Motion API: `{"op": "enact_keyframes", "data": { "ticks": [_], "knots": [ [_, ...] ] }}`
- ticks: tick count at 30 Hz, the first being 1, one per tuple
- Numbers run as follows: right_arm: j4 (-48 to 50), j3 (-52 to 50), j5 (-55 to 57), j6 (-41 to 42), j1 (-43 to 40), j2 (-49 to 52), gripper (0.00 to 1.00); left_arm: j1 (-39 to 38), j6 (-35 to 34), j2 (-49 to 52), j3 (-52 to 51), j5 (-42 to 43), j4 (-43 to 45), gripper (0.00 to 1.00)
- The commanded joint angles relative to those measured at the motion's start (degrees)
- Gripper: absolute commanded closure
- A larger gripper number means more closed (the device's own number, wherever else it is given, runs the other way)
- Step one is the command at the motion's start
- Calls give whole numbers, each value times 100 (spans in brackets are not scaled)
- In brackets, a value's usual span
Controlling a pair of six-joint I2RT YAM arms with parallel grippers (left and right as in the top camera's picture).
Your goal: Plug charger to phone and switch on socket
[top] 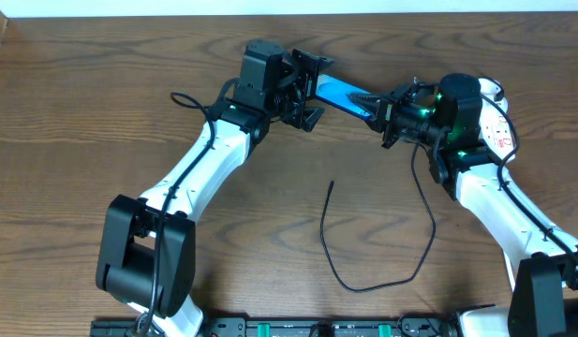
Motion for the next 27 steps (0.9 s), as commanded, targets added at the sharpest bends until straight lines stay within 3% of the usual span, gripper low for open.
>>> {"op": "enact_keyframes", "data": {
  "ticks": [1,20,27],
  "knots": [
    [111,133,-199,109,94,-37,99,7,11,-94,17,92,7,4],
    [138,133,33,103,282,-37,99,-52,33,-94,17,87,4,13],
    [133,133,114,55,343,-37,99,-52,33,-94,17,90,4,33]
  ]
}}
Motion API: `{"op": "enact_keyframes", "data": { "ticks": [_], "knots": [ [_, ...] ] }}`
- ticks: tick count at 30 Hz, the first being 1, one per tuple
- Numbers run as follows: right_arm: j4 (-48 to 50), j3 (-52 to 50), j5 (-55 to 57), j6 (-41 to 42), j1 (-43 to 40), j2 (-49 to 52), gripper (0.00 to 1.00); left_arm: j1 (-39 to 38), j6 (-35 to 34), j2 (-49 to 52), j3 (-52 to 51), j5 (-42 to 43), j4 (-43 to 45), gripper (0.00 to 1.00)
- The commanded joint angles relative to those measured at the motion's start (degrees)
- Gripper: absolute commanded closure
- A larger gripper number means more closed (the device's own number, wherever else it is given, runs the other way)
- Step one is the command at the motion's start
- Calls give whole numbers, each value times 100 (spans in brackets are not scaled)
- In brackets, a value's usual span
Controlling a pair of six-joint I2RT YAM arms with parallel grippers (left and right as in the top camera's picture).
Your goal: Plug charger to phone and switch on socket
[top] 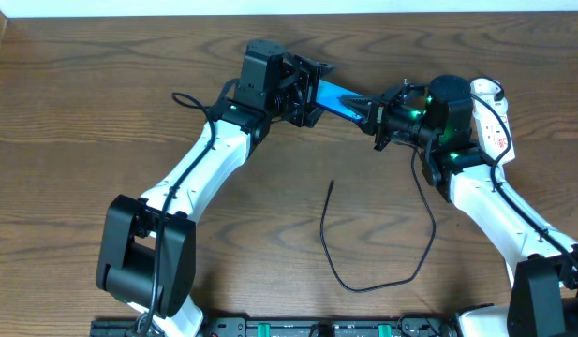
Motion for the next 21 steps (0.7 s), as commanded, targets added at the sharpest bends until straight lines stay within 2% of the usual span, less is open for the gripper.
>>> {"op": "enact_keyframes", "data": {
  "ticks": [1,4,10,21],
  "knots": [
    [76,133,-9,-20,98,-37,99,-28,31,-94,17,28,4,35],
    [76,133,-7,-20,114,-37,99,-28,31,-94,17,28,4,39],
    [74,133,15,-55,131,-37,99,-28,33,-94,17,28,4,62],
    [74,133,33,-66,131,-37,99,-83,33,-94,17,26,4,79]
  ]
}}
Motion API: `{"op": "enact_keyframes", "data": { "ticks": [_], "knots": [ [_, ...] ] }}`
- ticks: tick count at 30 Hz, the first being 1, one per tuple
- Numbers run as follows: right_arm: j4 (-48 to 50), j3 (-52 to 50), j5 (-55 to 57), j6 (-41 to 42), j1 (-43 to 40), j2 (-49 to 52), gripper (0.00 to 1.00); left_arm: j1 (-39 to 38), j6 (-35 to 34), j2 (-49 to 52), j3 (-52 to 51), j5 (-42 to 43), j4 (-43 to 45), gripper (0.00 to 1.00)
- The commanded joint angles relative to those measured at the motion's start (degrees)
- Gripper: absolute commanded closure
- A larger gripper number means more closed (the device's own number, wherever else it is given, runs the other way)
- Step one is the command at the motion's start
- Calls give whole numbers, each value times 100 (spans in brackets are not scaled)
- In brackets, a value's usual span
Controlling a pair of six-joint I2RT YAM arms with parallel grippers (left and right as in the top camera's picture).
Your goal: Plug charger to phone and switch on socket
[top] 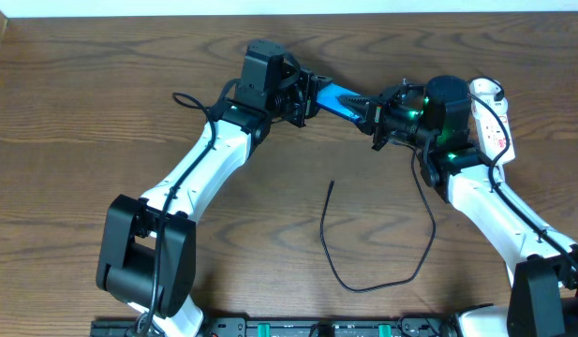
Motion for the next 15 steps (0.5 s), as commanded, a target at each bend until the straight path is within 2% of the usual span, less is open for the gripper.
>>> {"op": "enact_keyframes", "data": {
  "ticks": [1,5,13,14,15],
  "knots": [
    [52,133,-120,-61,57,-37,99,-59,48,-94,20,31,20,81],
    [52,133,-122,-61,57,-37,99,-59,48,-94,20,31,17,92],
    [52,133,-120,-59,57,-37,98,-59,48,-94,20,31,17,93],
    [52,133,-120,-59,57,-37,97,-59,48,-94,20,31,17,93],
    [52,133,-120,-61,57,-37,89,-57,48,-94,20,31,20,93]
  ]
}}
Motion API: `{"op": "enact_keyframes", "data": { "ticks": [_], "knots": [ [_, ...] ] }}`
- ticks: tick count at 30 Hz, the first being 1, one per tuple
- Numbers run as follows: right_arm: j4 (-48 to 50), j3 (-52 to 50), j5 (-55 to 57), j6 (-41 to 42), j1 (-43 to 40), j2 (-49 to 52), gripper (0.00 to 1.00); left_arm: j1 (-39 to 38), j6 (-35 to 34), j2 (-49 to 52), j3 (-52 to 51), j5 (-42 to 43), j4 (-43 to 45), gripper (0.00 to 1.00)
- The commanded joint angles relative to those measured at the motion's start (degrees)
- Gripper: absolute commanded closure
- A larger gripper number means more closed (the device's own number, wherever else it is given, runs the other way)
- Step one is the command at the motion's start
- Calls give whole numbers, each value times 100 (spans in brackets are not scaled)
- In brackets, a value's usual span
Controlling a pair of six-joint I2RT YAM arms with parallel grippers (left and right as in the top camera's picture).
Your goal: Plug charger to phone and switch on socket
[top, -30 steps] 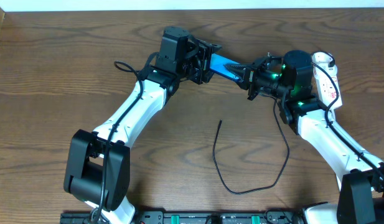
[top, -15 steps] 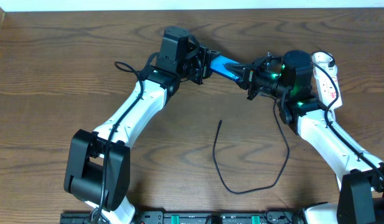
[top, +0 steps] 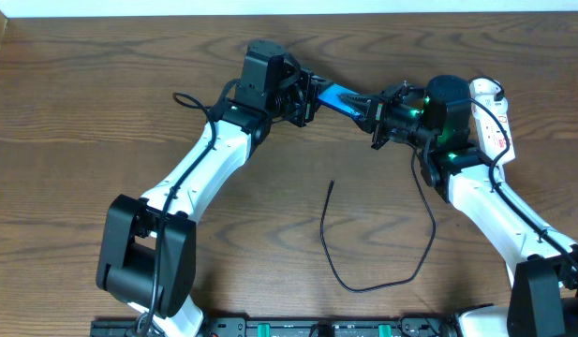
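Observation:
A blue phone [top: 340, 95] hangs above the table between both arms in the overhead view. My left gripper [top: 312, 96] is shut on the phone's left end. My right gripper [top: 371, 114] is shut on its right end. The black charger cable [top: 363, 285] lies in a loop on the table in front of them. The cable's free plug end [top: 333, 184] points up toward the phone, well below it. The other end of the cable runs under my right arm toward the white socket strip [top: 495, 117], which the arm partly hides. No switch can be made out.
The wooden table [top: 82, 140] carries only the cable and the socket strip. A pale wall edge runs along the back. The arm bases stand at the front edge.
At first my right gripper held the phone while my left gripper's fingers stood spread around its left end. A moment later the right arm had shifted a little left and the left fingers were narrower. By the last moment both grippers were shut on the phone, as now.

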Motion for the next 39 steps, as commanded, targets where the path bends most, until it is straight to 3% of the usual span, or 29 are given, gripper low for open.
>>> {"op": "enact_keyframes", "data": {
  "ticks": [1,6,7,20,23,34,39],
  "knots": [
    [35,129,-166,-496,68,-37,86,-55,37,-94,33,33,-42,93],
    [35,129,-166,-496,66,-37,62,-52,61,-94,33,31,-39,93],
    [35,129,-164,-496,66,-37,53,-48,61,-94,33,31,-39,92],
    [37,129,-140,-496,66,-37,17,81,107,-94,33,35,-42,93],
    [35,129,-140,-531,61,-37,4,105,247,-94,33,33,-39,93],
    [28,129,-87,-1779,-221,-37,1,984,317,-94,33,356,-44,93],
    [-96,129,-319,-2302,-616,-37,1,1633,319,-94,33,1106,-44,93]
  ]
}}
